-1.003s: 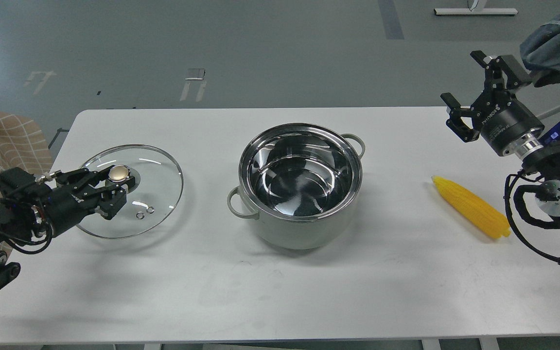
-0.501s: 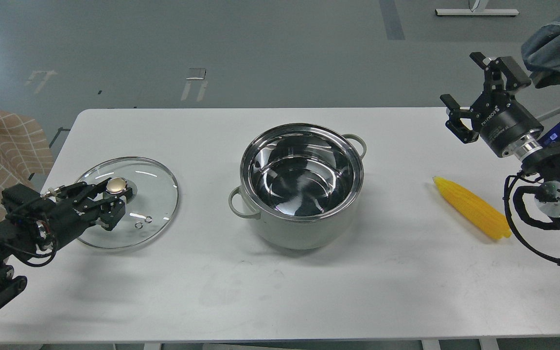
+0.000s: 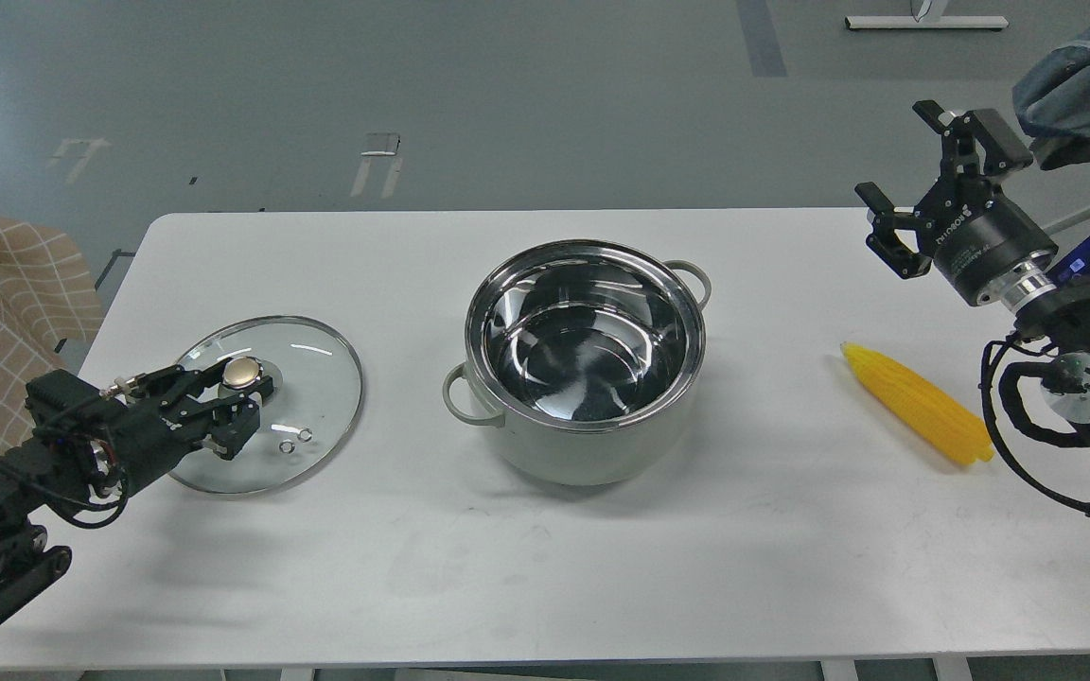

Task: Open pot and put corn in
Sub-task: 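Open the left gripper and withdraw it up from the lid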

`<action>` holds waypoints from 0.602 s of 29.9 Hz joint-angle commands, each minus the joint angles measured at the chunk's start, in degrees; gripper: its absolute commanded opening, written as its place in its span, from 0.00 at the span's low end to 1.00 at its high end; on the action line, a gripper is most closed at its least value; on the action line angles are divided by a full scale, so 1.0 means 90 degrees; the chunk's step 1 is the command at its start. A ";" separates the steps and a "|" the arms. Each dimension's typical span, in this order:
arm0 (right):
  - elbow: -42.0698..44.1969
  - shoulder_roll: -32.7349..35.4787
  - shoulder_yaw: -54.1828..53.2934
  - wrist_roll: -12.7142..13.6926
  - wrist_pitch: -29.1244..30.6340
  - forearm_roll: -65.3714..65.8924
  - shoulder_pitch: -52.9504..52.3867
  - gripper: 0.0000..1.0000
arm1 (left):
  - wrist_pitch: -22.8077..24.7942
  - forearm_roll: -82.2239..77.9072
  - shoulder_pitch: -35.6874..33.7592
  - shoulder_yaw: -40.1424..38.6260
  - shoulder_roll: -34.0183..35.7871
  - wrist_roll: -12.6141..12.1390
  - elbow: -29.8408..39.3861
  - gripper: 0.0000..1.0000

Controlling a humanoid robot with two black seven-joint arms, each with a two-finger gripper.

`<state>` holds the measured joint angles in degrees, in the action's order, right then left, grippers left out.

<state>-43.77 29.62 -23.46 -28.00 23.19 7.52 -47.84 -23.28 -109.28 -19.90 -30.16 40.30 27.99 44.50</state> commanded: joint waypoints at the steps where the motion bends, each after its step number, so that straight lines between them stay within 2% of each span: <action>1: -0.0009 0.0000 -0.0001 0.0000 0.0001 -0.0006 0.0022 1.00 | 0.0008 0.0014 -0.0026 0.0002 0.0015 0.0002 -0.0003 0.84; 2: -0.0009 0.0000 -0.0001 0.0000 0.0001 -0.0006 0.0032 1.00 | -0.0002 0.0014 -0.0064 -0.0008 0.0015 0.0002 0.0007 0.90; 4: -0.0009 0.0010 -0.0001 0.0000 0.0001 0.0004 0.0042 1.00 | 0.0008 0.0053 -0.0113 -0.0018 0.0054 0.0002 0.0065 0.95; 7: -0.0009 0.0039 -0.0001 0.0000 0.0001 -0.0006 0.0042 1.00 | -0.0021 0.0412 -0.0172 -0.0115 0.0151 0.0002 0.0153 0.95; 10: -0.0009 0.0049 -0.0001 0.0000 0.0001 -0.0006 0.0042 1.00 | 0.0008 0.1144 -0.0435 -0.0096 0.0764 0.0002 0.0785 0.96; 14: -0.0009 0.0098 -0.0001 0.0000 0.0001 0.0024 0.0032 1.00 | 0.0397 0.2033 -0.0621 -0.0125 0.1381 0.0002 0.1568 0.96; 16: -0.0009 0.0195 -0.0001 0.0000 -0.0057 0.0382 -0.0094 1.00 | 0.0962 0.3133 -0.0952 -0.0135 0.1800 0.0002 0.2192 0.96; 18: -0.0009 0.0370 0.0038 0.0000 -0.0329 0.1132 -0.0366 1.00 | 0.1276 0.4060 -0.1225 -0.0183 0.1919 0.0002 0.2515 0.96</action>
<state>-43.83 31.15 -23.46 -28.00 22.79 10.26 -48.43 -16.36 -84.24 -27.60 -31.39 55.10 27.99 62.26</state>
